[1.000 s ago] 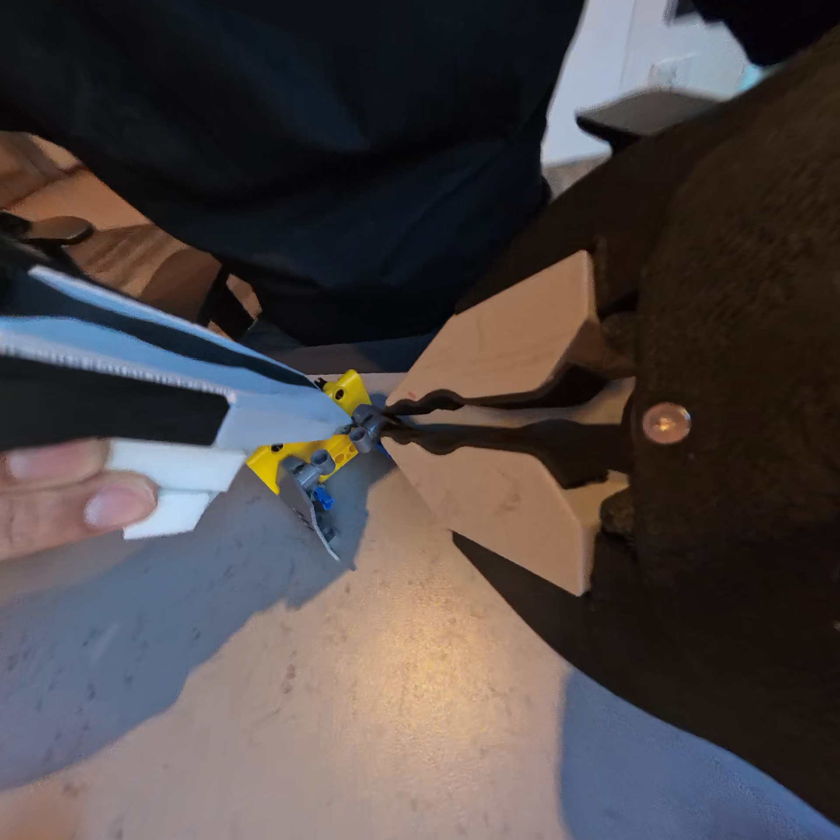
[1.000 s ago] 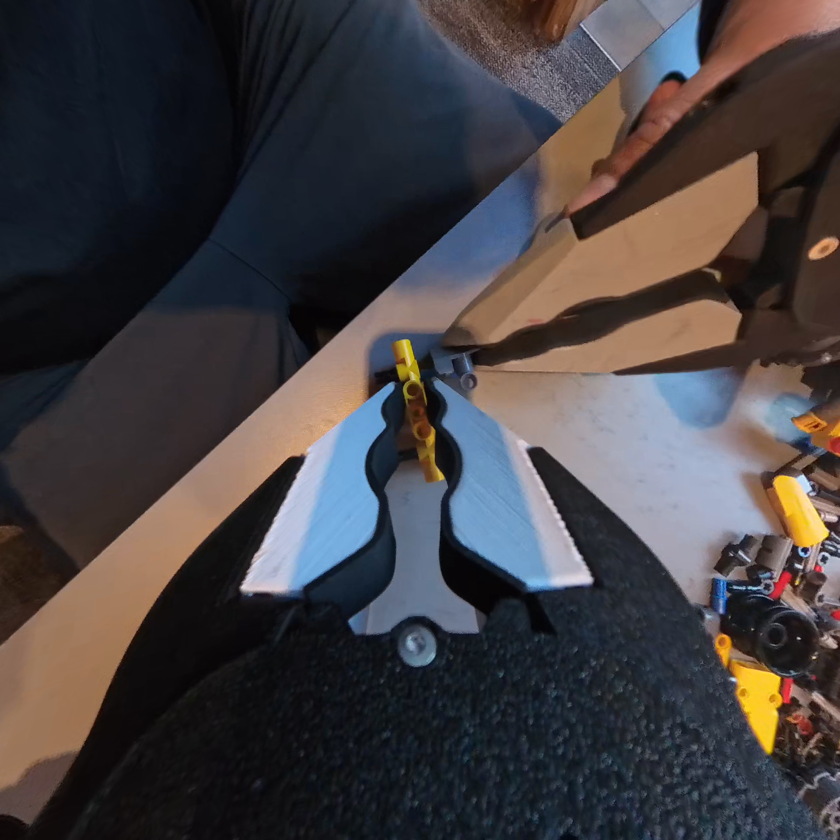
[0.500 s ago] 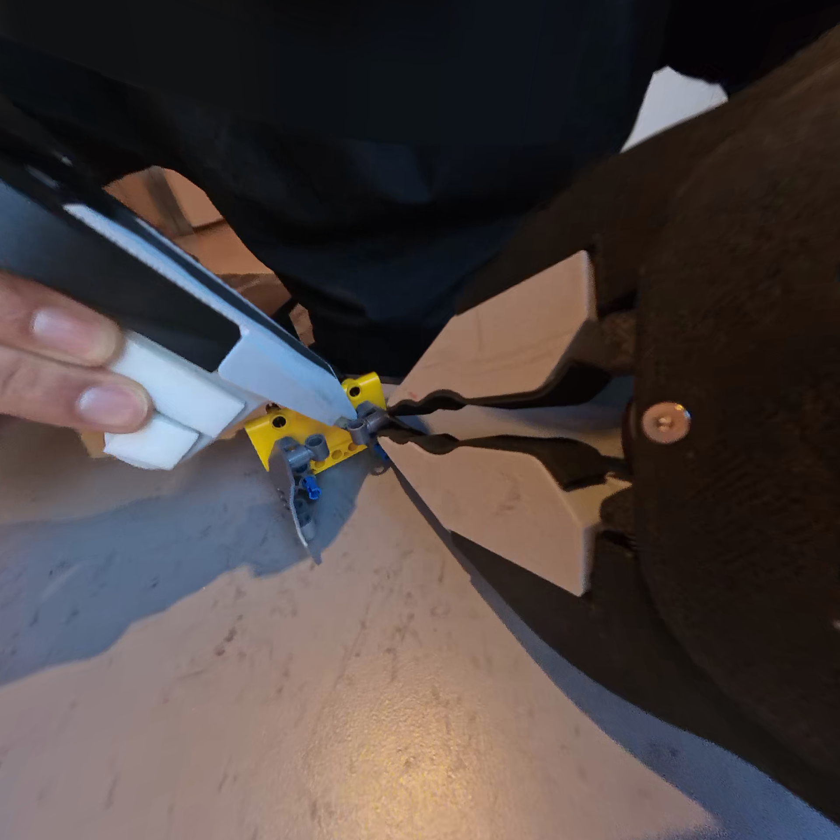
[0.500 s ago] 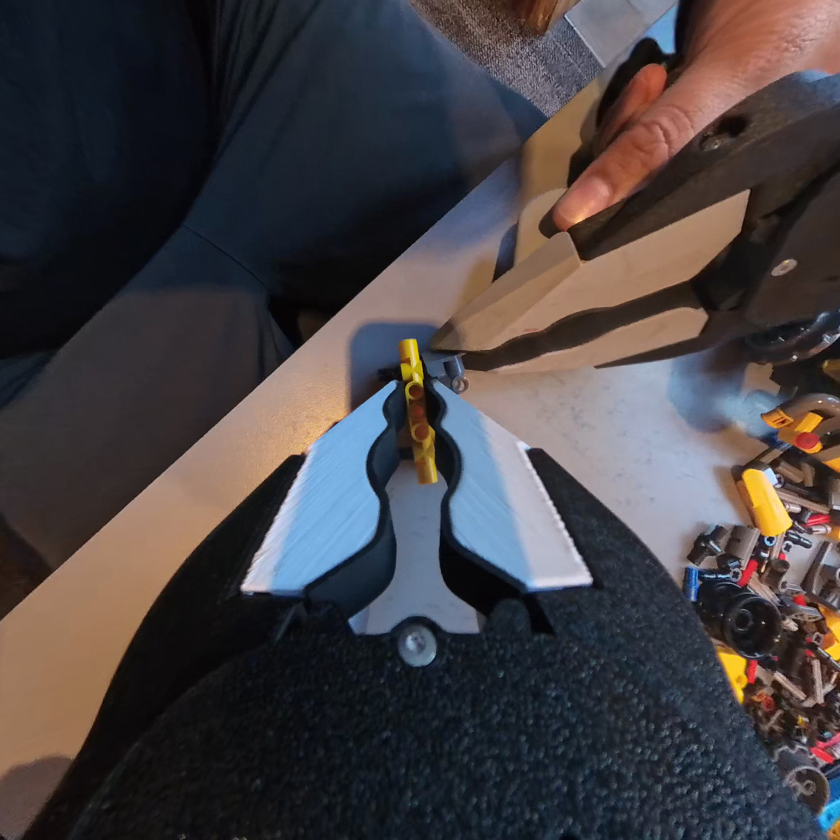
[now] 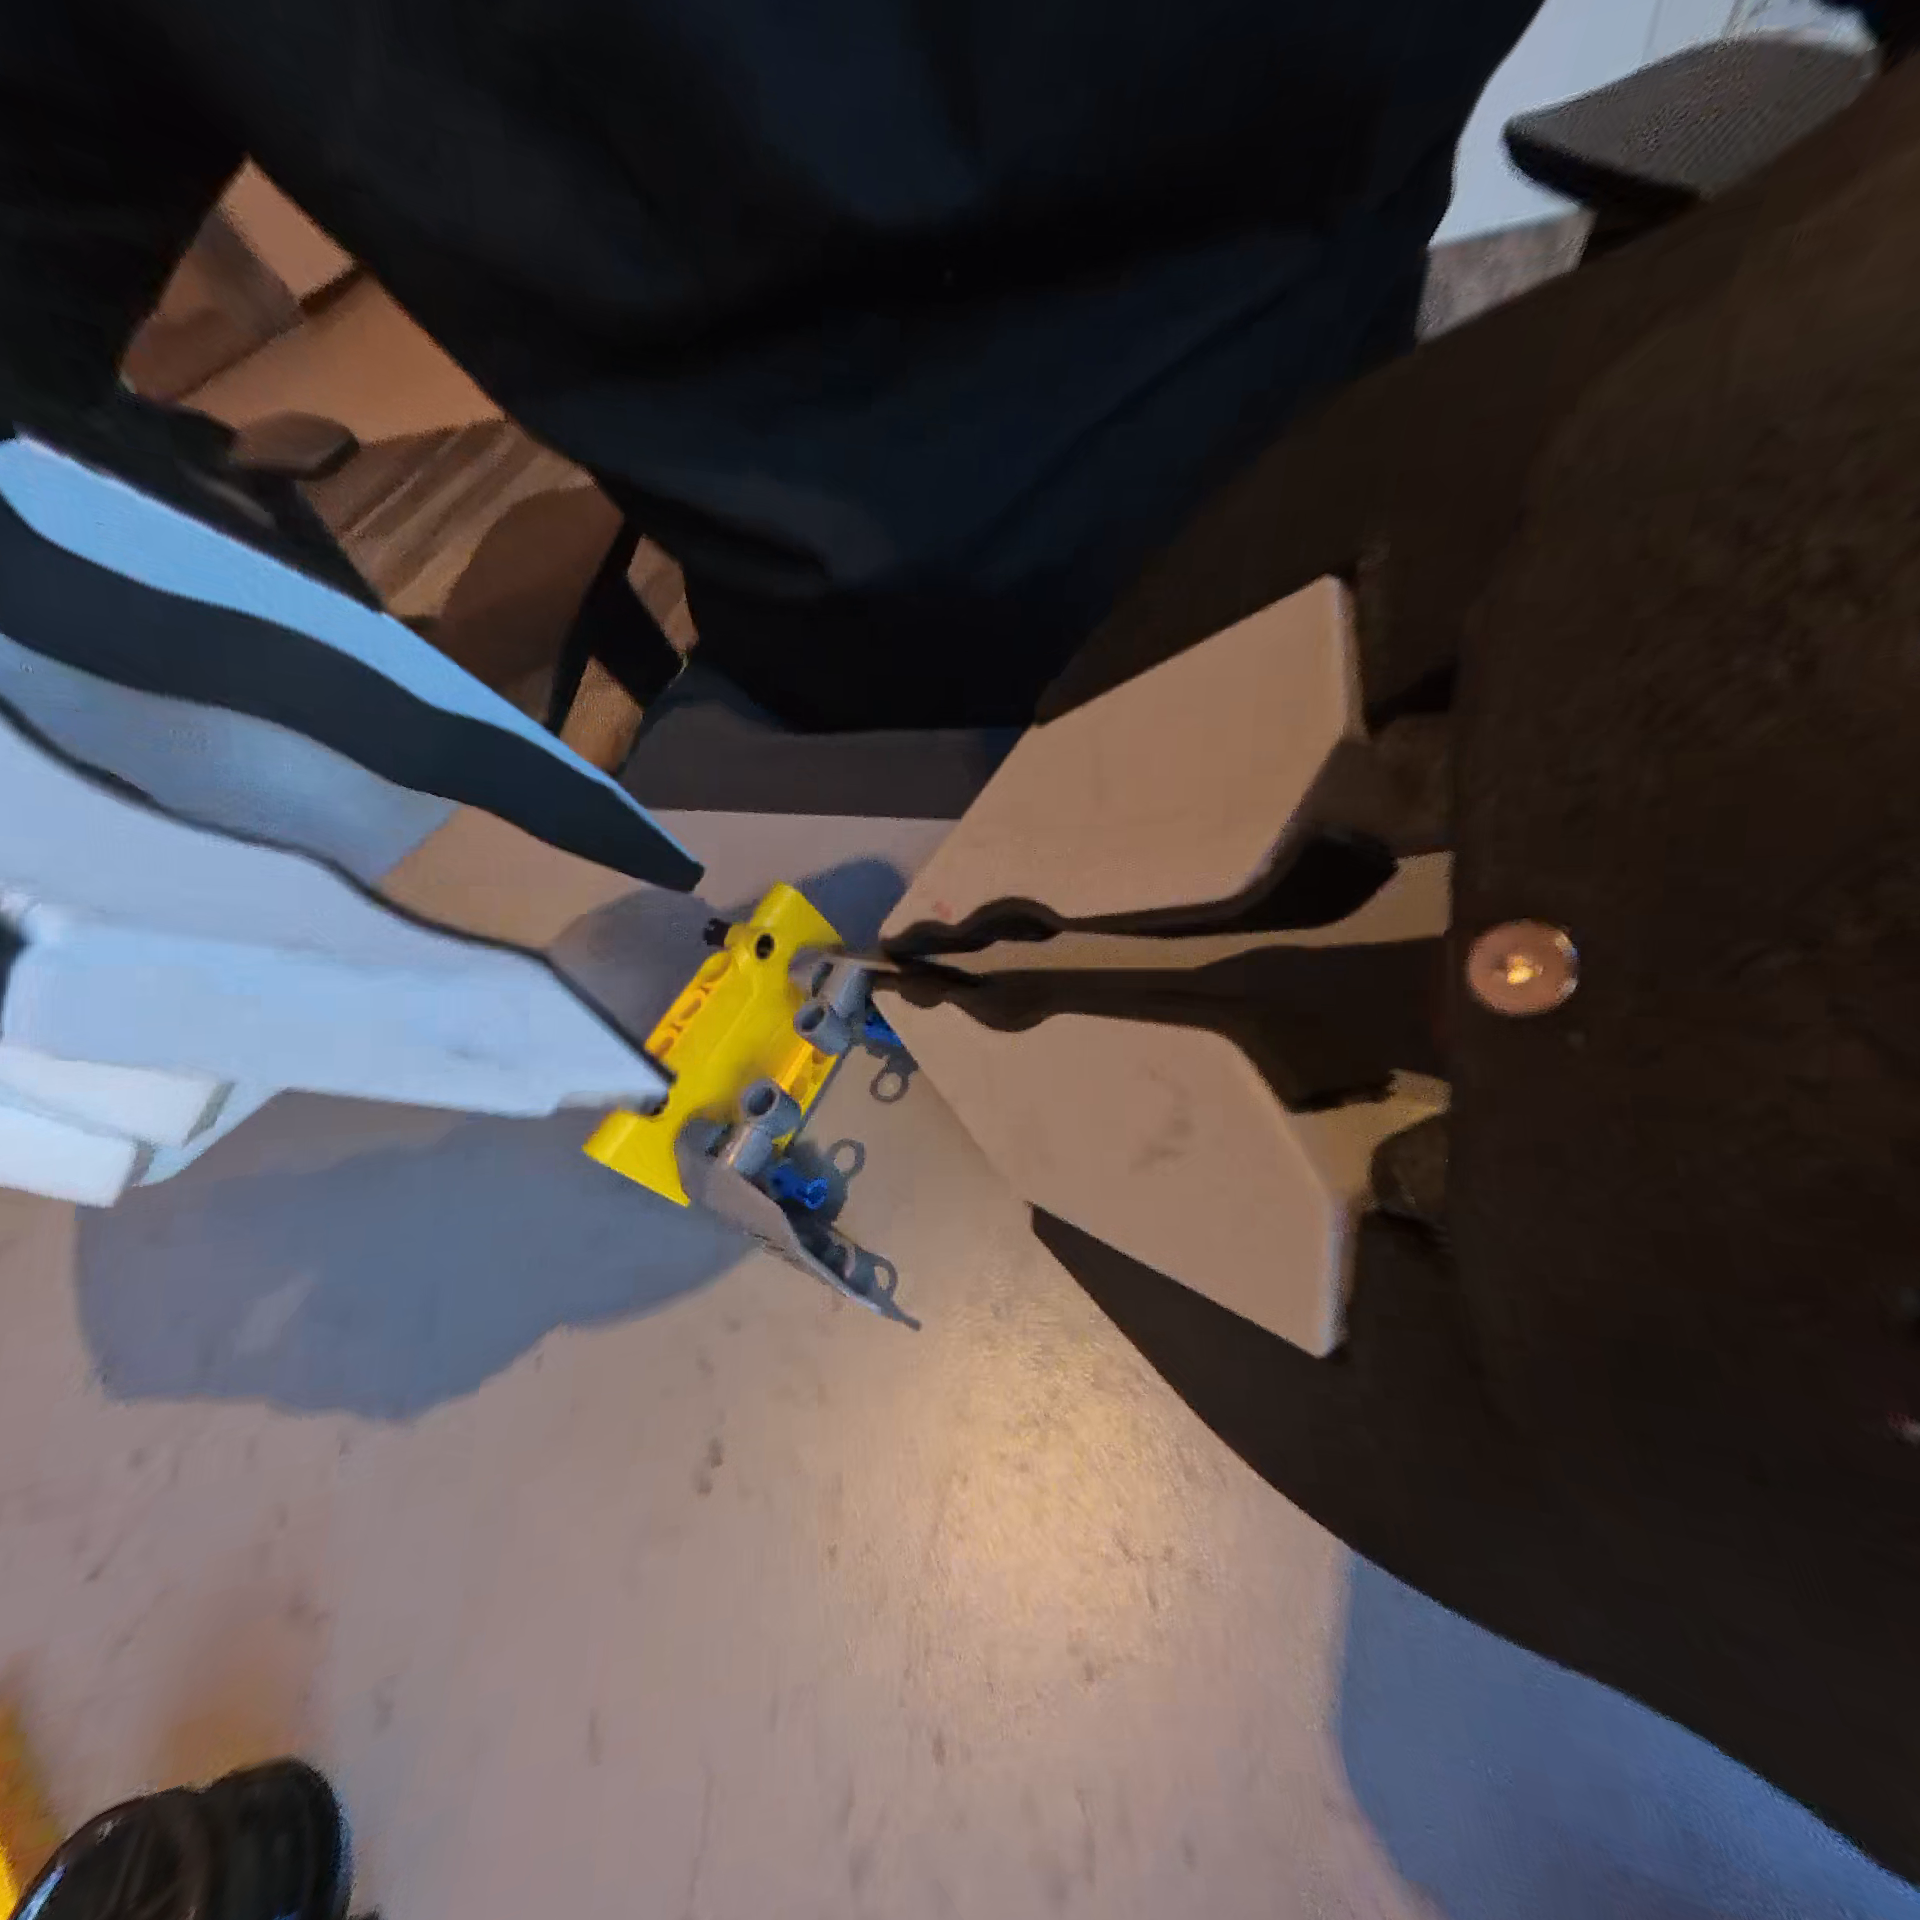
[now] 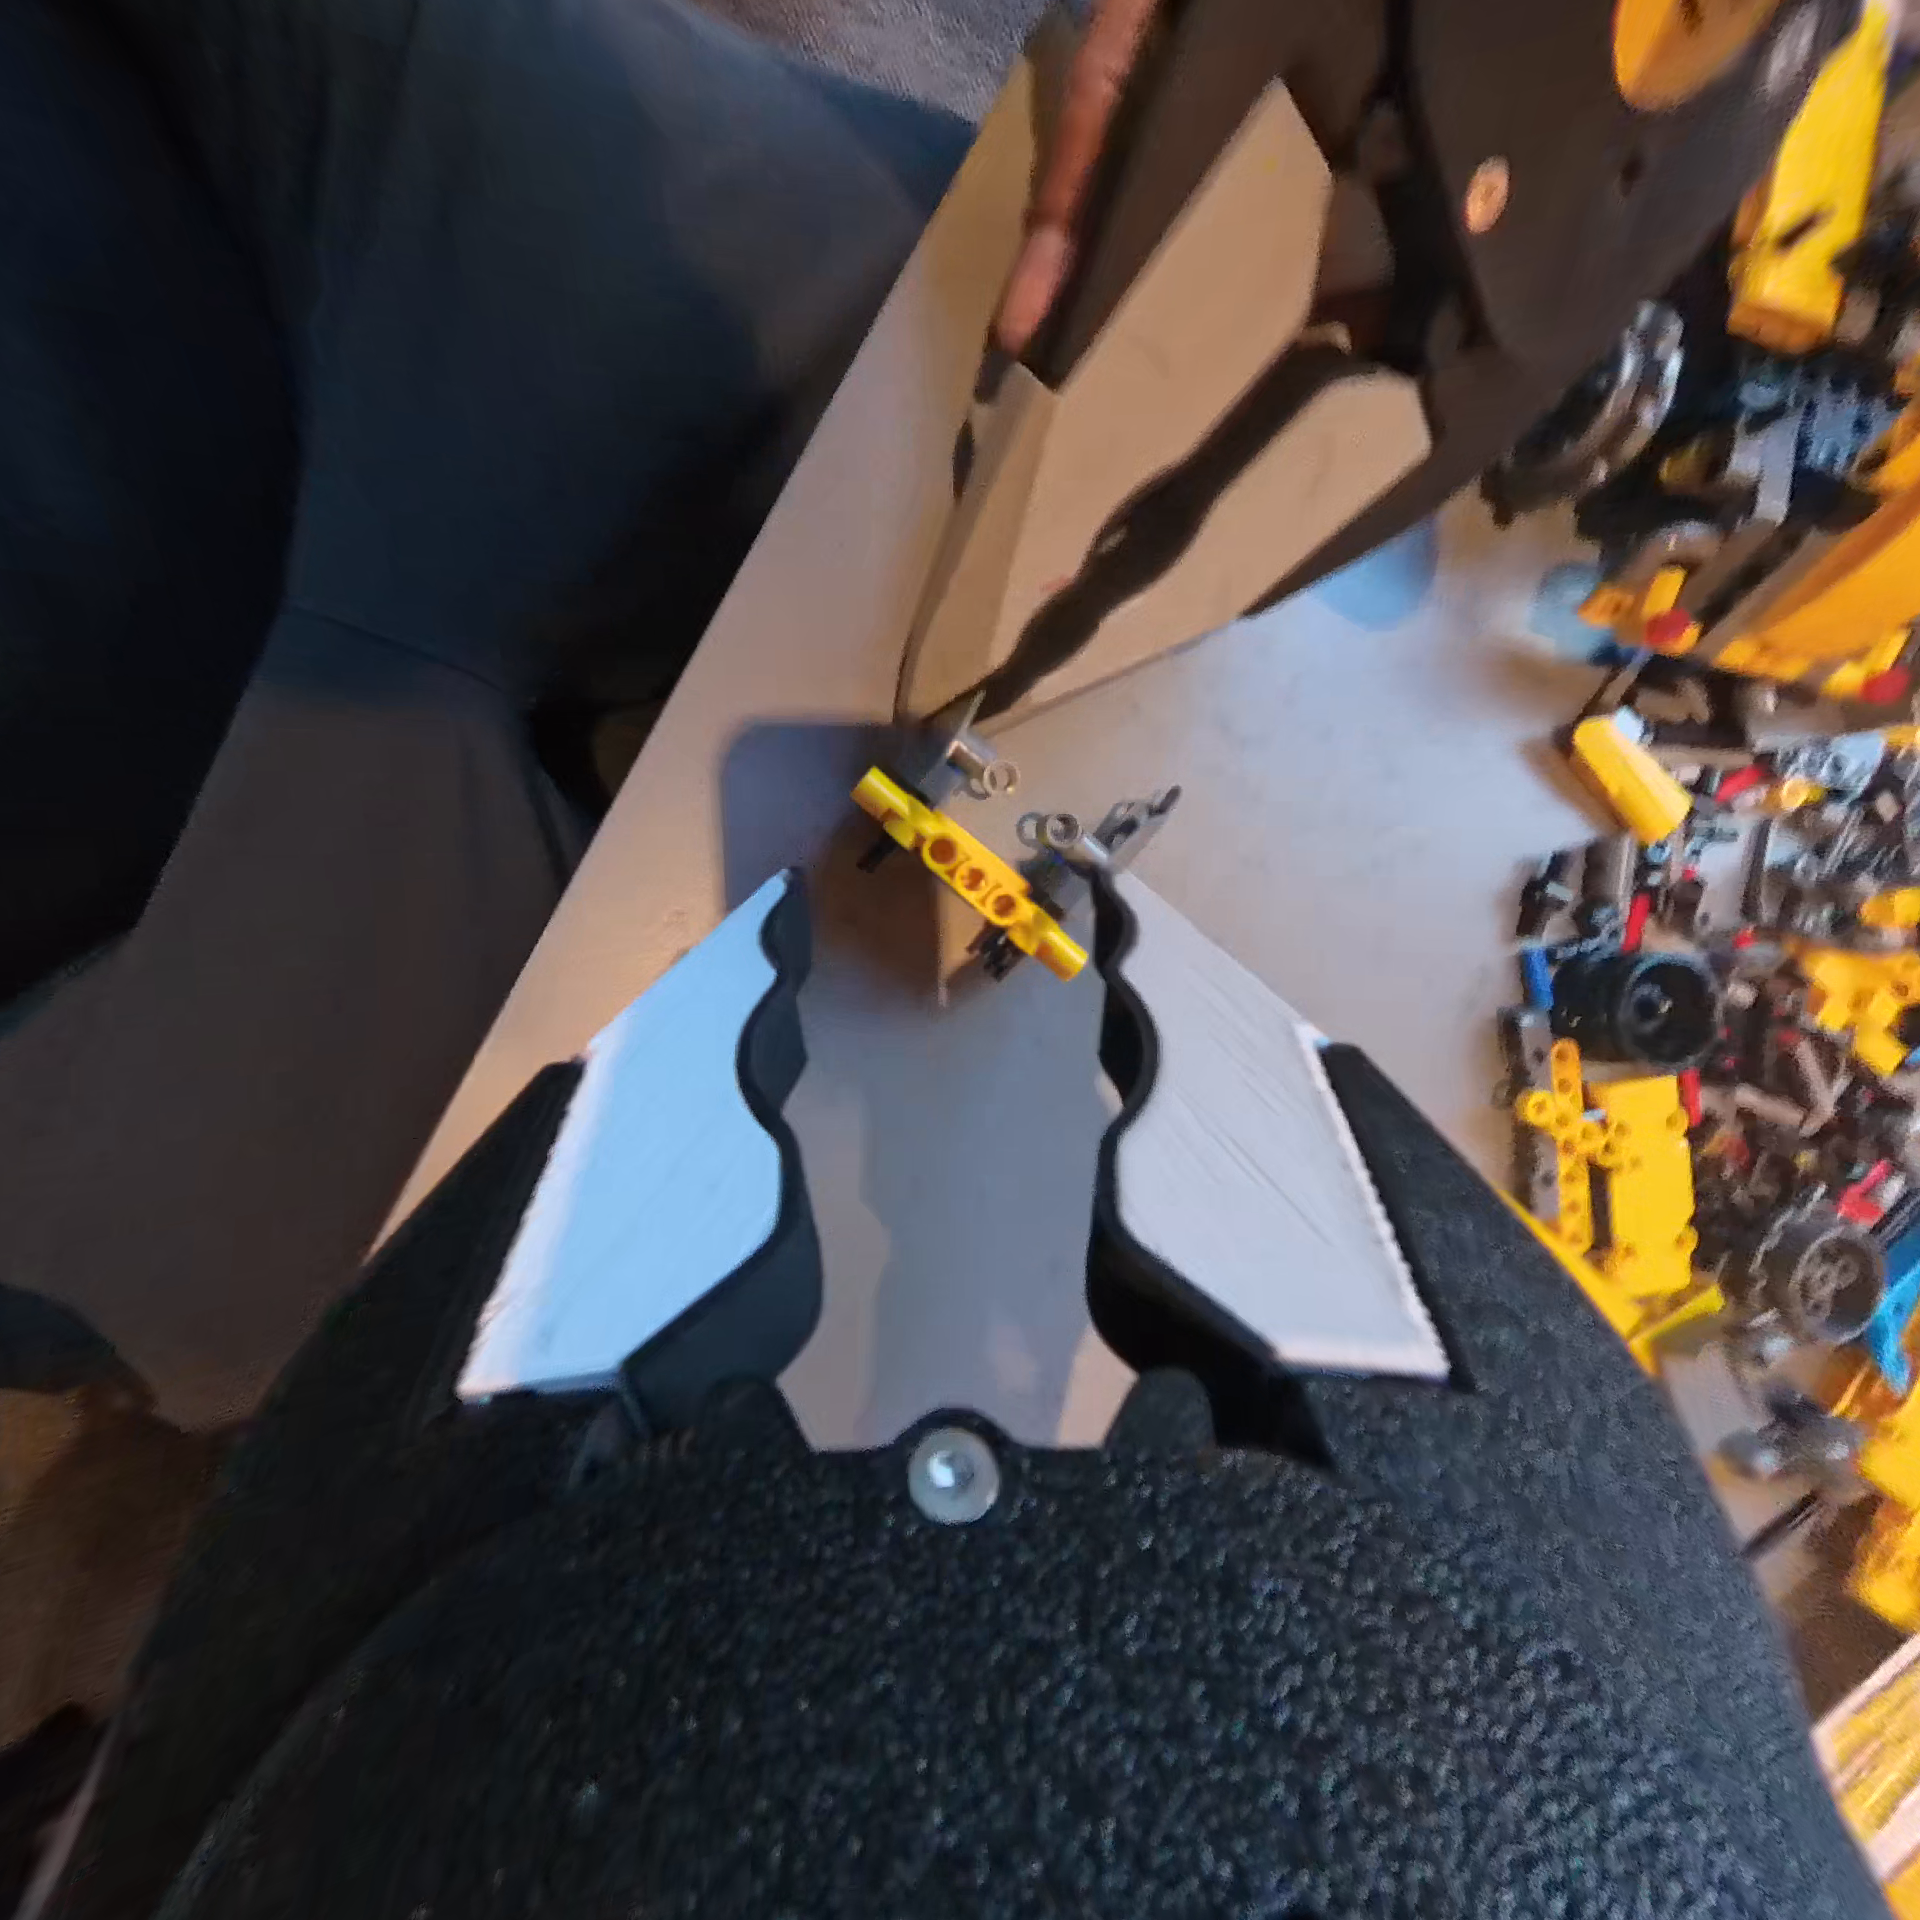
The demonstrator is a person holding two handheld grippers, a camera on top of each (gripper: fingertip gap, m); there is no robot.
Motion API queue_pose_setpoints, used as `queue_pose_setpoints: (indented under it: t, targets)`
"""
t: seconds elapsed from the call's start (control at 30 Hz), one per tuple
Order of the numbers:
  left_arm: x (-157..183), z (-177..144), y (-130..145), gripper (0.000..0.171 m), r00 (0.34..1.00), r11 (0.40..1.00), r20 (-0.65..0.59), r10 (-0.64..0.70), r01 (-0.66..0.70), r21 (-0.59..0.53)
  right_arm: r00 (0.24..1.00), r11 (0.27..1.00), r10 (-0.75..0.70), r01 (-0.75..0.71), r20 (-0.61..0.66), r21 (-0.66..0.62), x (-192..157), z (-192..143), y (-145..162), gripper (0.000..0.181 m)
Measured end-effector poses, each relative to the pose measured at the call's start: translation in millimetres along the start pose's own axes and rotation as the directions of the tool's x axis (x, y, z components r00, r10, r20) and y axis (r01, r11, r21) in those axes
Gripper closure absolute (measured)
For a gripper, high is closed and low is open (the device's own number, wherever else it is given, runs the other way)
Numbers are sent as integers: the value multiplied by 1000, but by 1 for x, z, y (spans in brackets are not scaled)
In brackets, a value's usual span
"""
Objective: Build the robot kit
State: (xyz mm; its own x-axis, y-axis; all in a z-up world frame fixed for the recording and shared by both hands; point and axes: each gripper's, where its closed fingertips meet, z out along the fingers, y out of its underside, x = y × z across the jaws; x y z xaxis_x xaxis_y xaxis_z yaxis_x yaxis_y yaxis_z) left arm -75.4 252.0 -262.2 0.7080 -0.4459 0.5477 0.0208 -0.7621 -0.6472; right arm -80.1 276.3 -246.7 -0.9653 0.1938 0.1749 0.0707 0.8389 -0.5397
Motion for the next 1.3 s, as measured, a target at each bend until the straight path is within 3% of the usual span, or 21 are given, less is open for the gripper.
queue_pose_setpoints:
  t: [0.13, 0.23, 0.33, 0.37, 0.53, 0.57, 0.63, 0.8, 1.0, 1.3]
  targets:
    - [6, -3, -6, 144, 998, 1000, 63, 8, -10, 25, 967, 967, 244, -248, -72, -54, 5, -10, 6, 111]
    - [1, -21, -6, 129, 965, 990, 225, 135, -140, 6, 857, 862, 501, -507, -122, -18, -3, -18, 11, 102]
    - [-19, -32, -6, 93, 896, 967, 364, 254, -249, -63, 765, 775, 631, -627, -127, 77, -15, -12, 10, 97]
    - [-24, -30, -6, 90, 880, 955, 374, 294, -282, -88, 747, 760, 650, -642, -140, 102, -15, -7, 12, 98]
    - [-26, -1, -1, 101, 885, 915, 246, 394, -353, -195, 717, 730, 683, -658, -143, 188, -8, 16, 18, 97]
    - [-24, 1, -1, 112, 882, 904, 223, 415, -373, -210, 726, 737, 674, -647, -139, 194, -8, 19, 19, 101]
    - [-24, 3, -3, 116, 880, 898, 210, 425, -380, -223, 755, 760, 645, -616, -122, 207, -10, 23, 16, 115]
    - [-20, 10, -6, 107, 888, 895, 169, 428, -390, -218, 782, 782, 616, -591, -99, 201, -11, 23, 15, 115]
    - [-21, 15, -10, 116, 876, 888, 177, 449, -417, -194, 793, 783, 605, -575, -73, 238, -10, 24, 14, 115]
    - [-20, 19, -11, 113, 865, 885, 196, 462, -434, -171, 794, 780, 605, -574, -62, 250, -7, 27, 8, 115]
